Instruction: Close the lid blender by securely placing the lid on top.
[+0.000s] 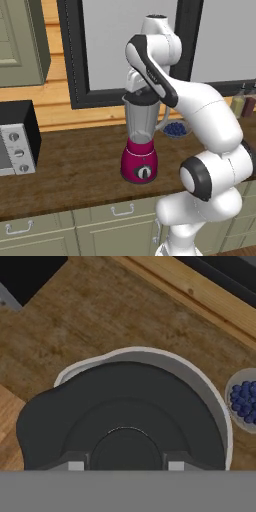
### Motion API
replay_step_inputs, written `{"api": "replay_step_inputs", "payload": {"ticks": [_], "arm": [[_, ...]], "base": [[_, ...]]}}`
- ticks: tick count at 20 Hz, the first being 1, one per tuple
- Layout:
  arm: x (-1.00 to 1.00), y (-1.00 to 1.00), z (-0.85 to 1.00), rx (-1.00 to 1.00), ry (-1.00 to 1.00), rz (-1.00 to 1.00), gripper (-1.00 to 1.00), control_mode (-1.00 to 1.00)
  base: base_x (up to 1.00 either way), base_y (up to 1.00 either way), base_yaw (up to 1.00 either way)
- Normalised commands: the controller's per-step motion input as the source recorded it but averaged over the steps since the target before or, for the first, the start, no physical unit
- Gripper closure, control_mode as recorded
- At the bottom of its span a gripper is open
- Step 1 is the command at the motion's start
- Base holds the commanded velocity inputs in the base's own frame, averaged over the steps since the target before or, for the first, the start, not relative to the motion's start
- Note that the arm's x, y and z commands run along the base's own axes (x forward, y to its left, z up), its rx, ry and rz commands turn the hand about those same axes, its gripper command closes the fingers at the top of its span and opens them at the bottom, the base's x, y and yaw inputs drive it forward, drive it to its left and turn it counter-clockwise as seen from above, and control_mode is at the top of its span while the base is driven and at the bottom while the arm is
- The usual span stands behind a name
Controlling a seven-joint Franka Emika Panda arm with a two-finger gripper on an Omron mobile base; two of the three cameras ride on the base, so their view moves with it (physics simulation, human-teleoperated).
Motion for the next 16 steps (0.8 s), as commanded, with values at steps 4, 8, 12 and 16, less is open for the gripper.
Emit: {"api": "replay_step_inputs", "payload": {"ticks": [4,8,12,16], "arm": [[0.0,-0.02,-0.03,-0.12,-0.1,-0.01,1.0,-1.0],[0.03,-0.06,0.0,-0.03,-0.02,0.0,1.0,-1.0],[0.11,-0.02,0.0,0.0,0.0,0.0,1.0,-1.0],[0.07,-0.01,0.0,0.0,0.0,0.0,1.0,-1.0]], "base": [[0.0,0.0,0.0],[0.0,0.0,0.0],[0.0,0.0,0.0],[0.0,0.0,0.0]]}}
